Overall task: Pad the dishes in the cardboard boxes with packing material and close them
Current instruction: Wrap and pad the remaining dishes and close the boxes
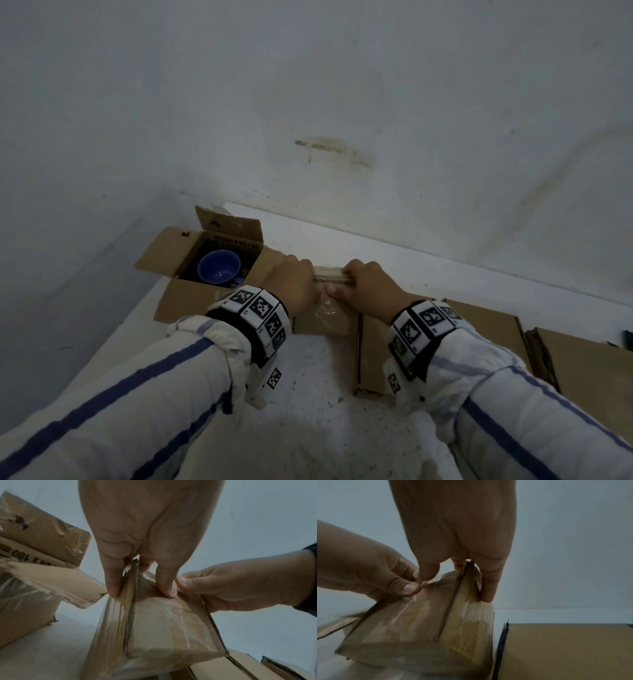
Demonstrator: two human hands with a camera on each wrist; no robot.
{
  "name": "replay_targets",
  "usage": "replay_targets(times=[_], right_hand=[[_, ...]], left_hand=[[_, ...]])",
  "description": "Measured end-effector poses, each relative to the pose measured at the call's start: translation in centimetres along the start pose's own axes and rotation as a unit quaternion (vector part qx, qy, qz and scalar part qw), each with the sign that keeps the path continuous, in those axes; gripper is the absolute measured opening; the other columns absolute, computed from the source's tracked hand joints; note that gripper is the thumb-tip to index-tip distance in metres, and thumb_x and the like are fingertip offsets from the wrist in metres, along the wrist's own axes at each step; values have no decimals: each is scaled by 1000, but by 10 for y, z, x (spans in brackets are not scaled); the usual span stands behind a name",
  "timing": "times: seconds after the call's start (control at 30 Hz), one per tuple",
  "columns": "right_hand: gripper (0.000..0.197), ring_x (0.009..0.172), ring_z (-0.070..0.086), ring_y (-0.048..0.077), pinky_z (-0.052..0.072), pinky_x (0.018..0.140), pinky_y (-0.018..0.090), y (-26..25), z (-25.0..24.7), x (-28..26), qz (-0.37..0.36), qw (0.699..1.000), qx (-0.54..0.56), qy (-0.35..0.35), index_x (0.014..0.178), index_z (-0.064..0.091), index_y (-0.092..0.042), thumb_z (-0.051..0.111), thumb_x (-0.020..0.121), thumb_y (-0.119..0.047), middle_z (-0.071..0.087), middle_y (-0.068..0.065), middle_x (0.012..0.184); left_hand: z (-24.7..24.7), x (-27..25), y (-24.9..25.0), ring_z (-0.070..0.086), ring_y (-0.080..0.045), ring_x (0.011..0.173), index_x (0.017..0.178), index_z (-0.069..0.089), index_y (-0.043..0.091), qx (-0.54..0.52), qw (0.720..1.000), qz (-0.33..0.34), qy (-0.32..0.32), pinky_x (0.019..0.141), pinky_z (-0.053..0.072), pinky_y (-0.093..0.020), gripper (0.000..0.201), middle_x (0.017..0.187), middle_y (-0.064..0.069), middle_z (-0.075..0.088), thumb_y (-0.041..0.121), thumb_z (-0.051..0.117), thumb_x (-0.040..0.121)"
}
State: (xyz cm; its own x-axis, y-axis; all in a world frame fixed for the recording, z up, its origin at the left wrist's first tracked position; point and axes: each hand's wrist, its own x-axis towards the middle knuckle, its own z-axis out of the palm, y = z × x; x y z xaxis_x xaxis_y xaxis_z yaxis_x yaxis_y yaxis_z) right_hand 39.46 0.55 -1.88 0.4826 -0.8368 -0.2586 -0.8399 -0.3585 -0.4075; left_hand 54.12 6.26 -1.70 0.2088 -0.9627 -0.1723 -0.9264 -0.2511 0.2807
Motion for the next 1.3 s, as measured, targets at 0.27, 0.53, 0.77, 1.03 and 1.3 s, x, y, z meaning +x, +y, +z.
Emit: replay_targets(times=[0.27, 0.53, 0.77, 1.03, 1.3], right_hand=[[39, 105, 52, 30, 44, 90, 34, 1, 1, 3, 11, 999, 29, 9, 123, 47, -12, 53, 92, -36, 43, 15, 123], [74, 117, 46, 28, 45, 97, 38, 6, 8, -4, -44, 999, -23, -23, 128, 38, -10, 76, 71, -39, 34, 12, 132], [64, 89, 46, 16, 43, 72, 26, 7, 11, -18, -48, 999, 6, -1, 114, 42, -14, 80, 67, -35, 39, 3, 112], [47, 79, 44, 20, 38, 65, 27, 3, 25, -36, -52, 998, -40, 12, 102, 40, -14, 74, 70, -23, 36, 14, 123], [37, 78, 38, 19, 34, 63, 26, 10, 42, -55, -97, 988, -122, 0, 112, 43, -10, 62, 80, -14, 38, 13, 116]], left_hand=[[2, 2, 1, 51, -25, 106, 111, 53, 11, -6, 1000, -2, -9, 88, 42, -33, 40, 114, -10, 53, 42, 60, 86], [3, 1, -5, 50, -23, 105, 114, 52, 13, -25, 1000, 13, -9, 83, 37, -27, 51, 113, -7, 52, 49, 65, 80], [19, -5, -11, 44, -27, 117, 130, 37, 13, -52, 993, 73, -78, 96, 45, -37, 77, 129, -12, 38, 35, 79, 70], [38, -17, -17, 32, -32, 133, 144, 21, 15, -61, 989, 121, -60, 103, 42, -42, 85, 149, -13, 12, 25, 70, 75], [50, -34, -23, 45, -26, 115, 136, 36, 13, -118, 982, 137, -48, 94, 42, -25, 73, 134, -9, 23, 19, 74, 74]])
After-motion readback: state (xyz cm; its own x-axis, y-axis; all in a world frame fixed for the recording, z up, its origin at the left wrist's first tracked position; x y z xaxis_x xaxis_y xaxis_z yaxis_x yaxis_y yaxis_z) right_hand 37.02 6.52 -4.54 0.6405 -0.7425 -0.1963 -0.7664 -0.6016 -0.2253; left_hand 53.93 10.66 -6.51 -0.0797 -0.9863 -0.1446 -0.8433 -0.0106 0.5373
